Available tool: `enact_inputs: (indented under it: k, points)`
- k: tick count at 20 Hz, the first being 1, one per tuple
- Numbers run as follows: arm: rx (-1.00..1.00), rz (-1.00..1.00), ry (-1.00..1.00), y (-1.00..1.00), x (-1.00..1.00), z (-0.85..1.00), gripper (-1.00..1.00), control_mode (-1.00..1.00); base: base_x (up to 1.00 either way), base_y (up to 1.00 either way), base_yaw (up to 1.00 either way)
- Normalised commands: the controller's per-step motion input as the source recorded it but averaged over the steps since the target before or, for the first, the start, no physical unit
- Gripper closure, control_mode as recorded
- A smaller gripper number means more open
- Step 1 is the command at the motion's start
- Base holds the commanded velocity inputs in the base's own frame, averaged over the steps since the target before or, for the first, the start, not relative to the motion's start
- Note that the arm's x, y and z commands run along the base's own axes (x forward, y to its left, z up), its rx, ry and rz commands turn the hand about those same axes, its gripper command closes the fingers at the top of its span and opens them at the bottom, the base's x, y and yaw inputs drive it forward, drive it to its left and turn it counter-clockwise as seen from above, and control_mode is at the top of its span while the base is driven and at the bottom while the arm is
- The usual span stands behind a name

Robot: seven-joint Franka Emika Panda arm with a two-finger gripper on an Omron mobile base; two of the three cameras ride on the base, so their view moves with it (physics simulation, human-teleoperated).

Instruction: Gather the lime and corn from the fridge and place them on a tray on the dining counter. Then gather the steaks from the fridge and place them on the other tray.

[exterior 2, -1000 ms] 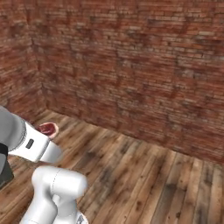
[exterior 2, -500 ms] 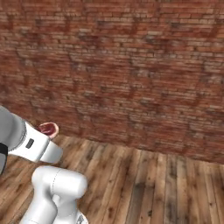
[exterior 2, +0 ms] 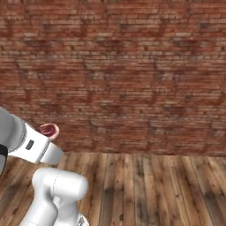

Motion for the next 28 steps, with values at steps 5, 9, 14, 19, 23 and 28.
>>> enact_inputs:
  k: [5, 9, 14, 19, 23, 28]
  points:
    - [0.0, 0.0, 0.0, 0.0, 0.0, 0.0, 1.0, 1.0, 0.54, -0.4, -0.38]
    - [0.0, 0.0, 0.0, 0.0, 0.0, 0.0, 1.0, 1.0, 0.65, -0.16, -0.38]
    - [0.0, 0.0, 0.0, 0.0, 0.0, 0.0, 1.0, 1.0, 0.75, 0.0, -0.4]
    - [0.0, 0.0, 0.0, 0.0, 0.0, 0.0, 1.0, 1.0, 0.75, 0.0, -0.4]
    - [0.0, 0.0, 0.0, 0.0, 0.0, 0.0, 1.0, 1.0, 0.73, 0.0, -0.39]
    - [0.0, 0.0, 0.0, 0.0, 0.0, 0.0, 1.0, 1.0, 0.73, -0.01, -0.38]
